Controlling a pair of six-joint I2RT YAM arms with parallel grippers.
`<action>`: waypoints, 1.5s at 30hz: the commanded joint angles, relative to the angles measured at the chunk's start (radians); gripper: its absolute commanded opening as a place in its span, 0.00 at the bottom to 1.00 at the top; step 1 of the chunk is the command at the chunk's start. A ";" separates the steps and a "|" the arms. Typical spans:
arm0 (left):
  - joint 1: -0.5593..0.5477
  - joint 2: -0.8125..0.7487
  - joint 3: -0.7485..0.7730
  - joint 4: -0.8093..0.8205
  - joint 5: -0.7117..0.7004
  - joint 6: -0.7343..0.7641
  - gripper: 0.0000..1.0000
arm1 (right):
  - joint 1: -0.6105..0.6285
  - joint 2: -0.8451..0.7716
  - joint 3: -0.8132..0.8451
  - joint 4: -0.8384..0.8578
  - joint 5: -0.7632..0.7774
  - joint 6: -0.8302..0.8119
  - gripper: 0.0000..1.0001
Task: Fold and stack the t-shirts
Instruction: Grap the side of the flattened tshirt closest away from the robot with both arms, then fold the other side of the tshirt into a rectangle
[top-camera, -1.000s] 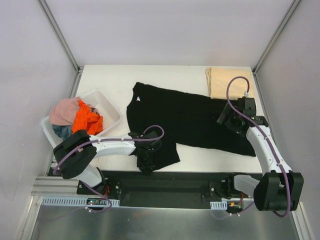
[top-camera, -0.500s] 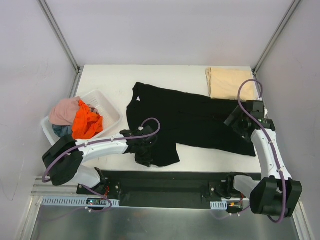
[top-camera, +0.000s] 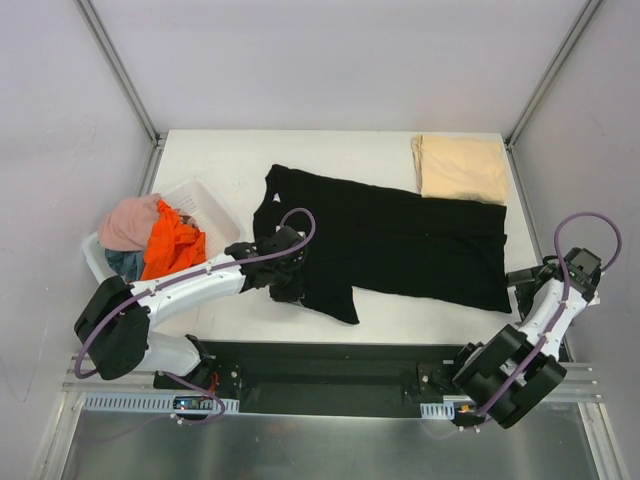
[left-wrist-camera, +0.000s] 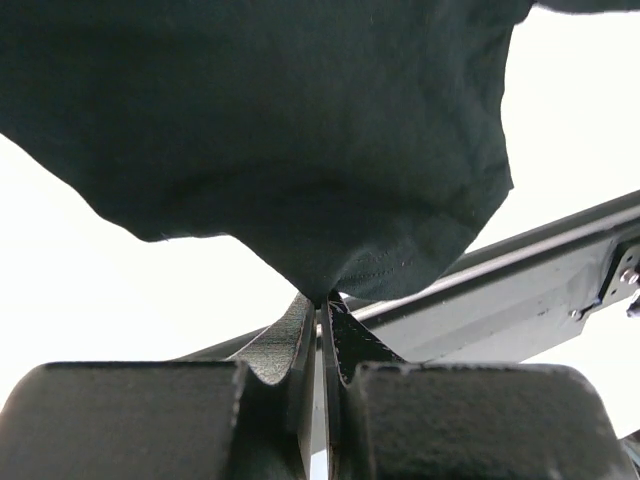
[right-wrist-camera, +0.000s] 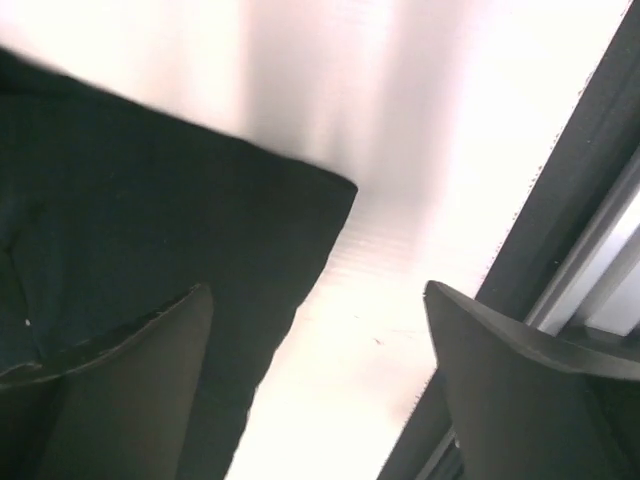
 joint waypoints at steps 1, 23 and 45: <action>0.031 -0.041 0.051 -0.010 0.021 0.064 0.00 | -0.023 0.041 -0.045 0.107 -0.019 0.058 0.86; 0.140 -0.072 0.059 -0.009 0.116 0.065 0.00 | 0.041 0.363 -0.016 0.220 0.033 0.038 0.21; 0.292 0.009 0.304 -0.007 0.320 0.200 0.00 | 0.140 0.329 0.231 0.026 0.052 -0.026 0.02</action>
